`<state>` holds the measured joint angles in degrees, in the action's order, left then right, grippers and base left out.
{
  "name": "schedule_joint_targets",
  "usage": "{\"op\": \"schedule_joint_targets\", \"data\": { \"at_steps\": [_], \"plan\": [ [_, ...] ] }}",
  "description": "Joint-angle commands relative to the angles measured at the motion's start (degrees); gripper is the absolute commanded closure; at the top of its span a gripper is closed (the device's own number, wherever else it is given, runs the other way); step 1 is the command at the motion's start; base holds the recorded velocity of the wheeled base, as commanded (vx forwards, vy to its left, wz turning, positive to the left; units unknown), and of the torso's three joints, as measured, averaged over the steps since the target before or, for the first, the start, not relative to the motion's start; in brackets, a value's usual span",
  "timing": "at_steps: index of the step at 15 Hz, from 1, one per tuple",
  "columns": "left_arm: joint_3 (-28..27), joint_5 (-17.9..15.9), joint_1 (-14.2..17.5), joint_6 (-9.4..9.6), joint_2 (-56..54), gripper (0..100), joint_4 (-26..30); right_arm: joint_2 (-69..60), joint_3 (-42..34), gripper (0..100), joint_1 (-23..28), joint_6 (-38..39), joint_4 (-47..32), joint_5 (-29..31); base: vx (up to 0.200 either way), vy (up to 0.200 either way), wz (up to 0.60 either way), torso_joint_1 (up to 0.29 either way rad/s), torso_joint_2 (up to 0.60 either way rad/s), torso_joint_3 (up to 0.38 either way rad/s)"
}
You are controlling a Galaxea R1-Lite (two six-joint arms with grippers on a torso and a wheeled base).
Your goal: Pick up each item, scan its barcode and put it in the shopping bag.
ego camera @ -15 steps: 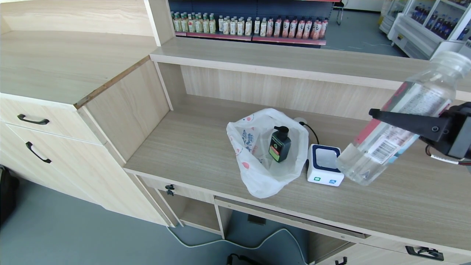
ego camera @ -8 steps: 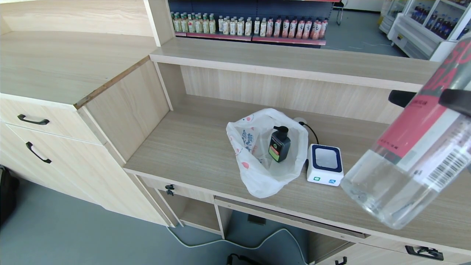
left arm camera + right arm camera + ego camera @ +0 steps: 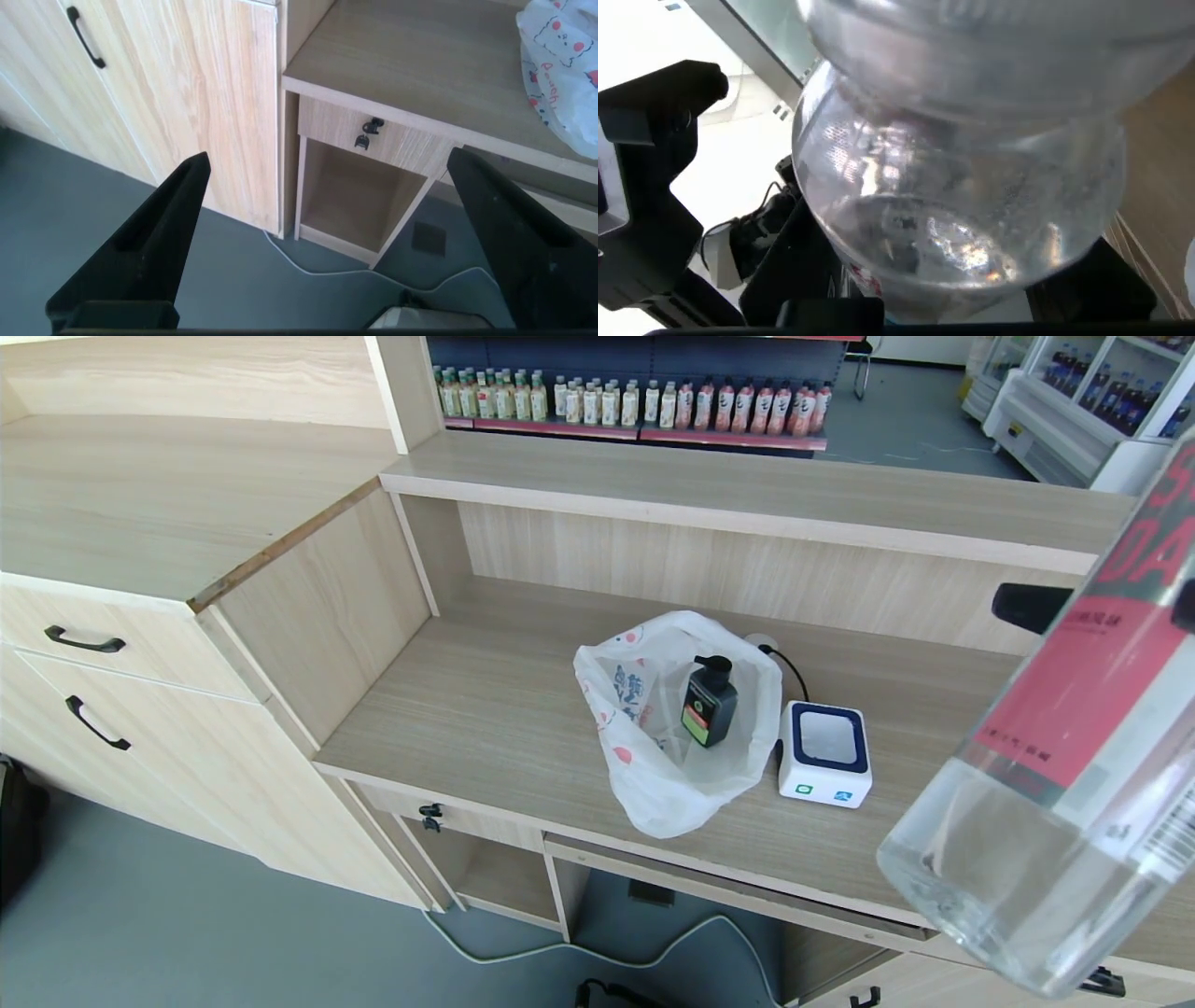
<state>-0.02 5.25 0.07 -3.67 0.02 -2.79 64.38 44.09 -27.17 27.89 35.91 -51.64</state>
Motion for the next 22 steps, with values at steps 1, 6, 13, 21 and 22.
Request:
{"op": "schedule_joint_targets", "data": {
  "at_steps": [1, 6, 13, 21, 22],
  "plan": [
    [0.0, 0.0, 0.1, -0.02, 0.0, 0, 0.0, -0.7, 0.5, 100, -0.2, 0.1, -0.9, -0.3, 0.0, 0.0, 0.0, 0.0, 0.0, 0.0],
    [0.0, 0.0, 0.0, -0.02, 0.0, 0, 0.0, -1.6, 2.1, 100, -0.3, 0.1, -3.1, -3.6, 0.0, 0.0, 0.0, 0.0, 0.0, 0.0],
    [-0.1, 0.0, 0.0, -0.02, 0.0, 0, 0.0, -1.0, 2.5, 100, -2.7, 0.0, -5.1, -4.1, 0.0, 0.0, 0.0, 0.0, 0.0, 0.0],
    [0.0, 0.0, 0.0, -0.02, 0.0, 0, 0.0, -0.6, 2.5, 100, -5.5, -0.6, -7.6, -3.6, 0.0, 0.0, 0.0, 0.0, 0.0, 0.0],
    [-0.1, 0.0, 0.0, -0.02, 0.0, 0, 0.0, -0.2, 2.6, 100, -6.8, -0.7, -7.6, -3.6, 0.0, 0.0, 0.0, 0.0, 0.0, 0.0]
  ]
}}
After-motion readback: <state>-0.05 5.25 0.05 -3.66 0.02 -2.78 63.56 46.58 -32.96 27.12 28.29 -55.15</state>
